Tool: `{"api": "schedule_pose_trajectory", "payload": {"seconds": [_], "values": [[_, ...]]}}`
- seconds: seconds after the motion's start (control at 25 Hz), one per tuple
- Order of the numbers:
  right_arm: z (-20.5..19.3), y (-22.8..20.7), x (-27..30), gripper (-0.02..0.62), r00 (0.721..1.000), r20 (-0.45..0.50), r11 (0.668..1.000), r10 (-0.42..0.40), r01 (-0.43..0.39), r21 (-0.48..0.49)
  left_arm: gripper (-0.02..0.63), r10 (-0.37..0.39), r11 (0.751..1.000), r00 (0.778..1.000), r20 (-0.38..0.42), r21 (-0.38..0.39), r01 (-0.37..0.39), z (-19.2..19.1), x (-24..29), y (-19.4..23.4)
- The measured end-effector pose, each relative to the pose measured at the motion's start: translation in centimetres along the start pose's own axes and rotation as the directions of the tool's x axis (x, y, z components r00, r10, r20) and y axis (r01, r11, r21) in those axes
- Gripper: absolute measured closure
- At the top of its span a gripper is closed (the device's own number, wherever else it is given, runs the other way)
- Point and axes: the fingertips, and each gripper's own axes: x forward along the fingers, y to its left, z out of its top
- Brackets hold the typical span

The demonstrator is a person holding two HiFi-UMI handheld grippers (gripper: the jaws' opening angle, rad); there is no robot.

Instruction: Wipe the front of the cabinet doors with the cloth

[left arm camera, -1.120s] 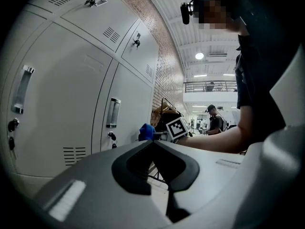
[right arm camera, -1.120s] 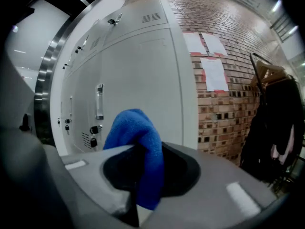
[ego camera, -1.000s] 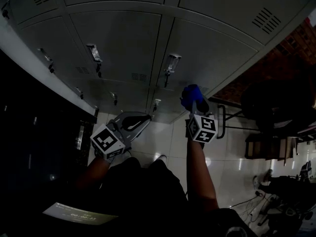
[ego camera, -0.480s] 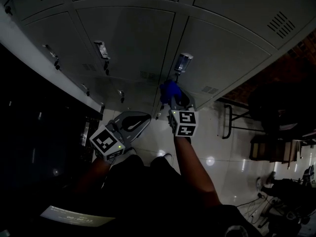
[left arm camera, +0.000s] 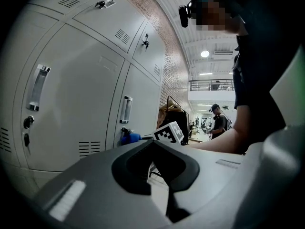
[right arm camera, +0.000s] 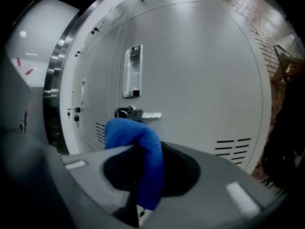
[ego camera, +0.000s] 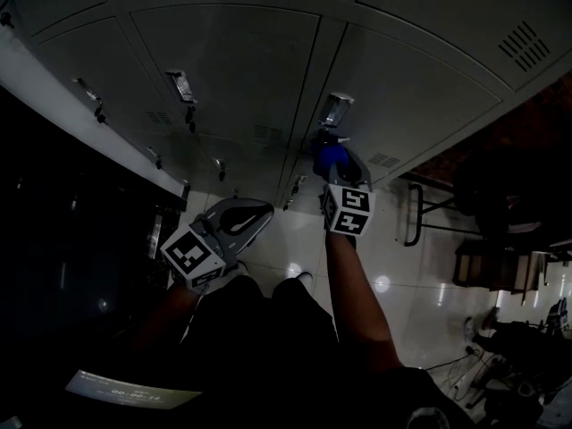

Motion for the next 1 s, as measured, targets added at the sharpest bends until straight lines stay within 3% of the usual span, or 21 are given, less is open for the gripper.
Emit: {"api": "schedule_pose_trajectory", "payload": {"seconds": [0.36,0.72,0.88,1.0], "values": [[-1.4,-8.5,-2.9,0.526,0.993,-0.007,0.993,-0.121,0.121,0.011,0.604,-0.067,0.998,0.998,-0.012,0.005,0.067,-0.4,3.0,-2.4],[-2.4,-17.2,-6.4,0.526,0.965,-0.016,0.965,-0.263,0.263,0.012,0.604,-0.081,0.997,0.996,-0.026,0.010,0.082,-0.7,4.5,-4.7],[-2.3,-18.1,-7.4,0.526,0.964,-0.006,0.964,-0.266,0.266,0.019,0.604,-0.070,0.997,0.997,-0.028,0.007,0.070,-0.9,4.4,-5.3],[-1.8,-16.8,-8.4,0.526,0.979,0.022,0.979,-0.205,0.204,0.028,0.604,-0.061,0.998,0.998,-0.030,0.001,0.061,-0.9,4.2,-5.5]]}}
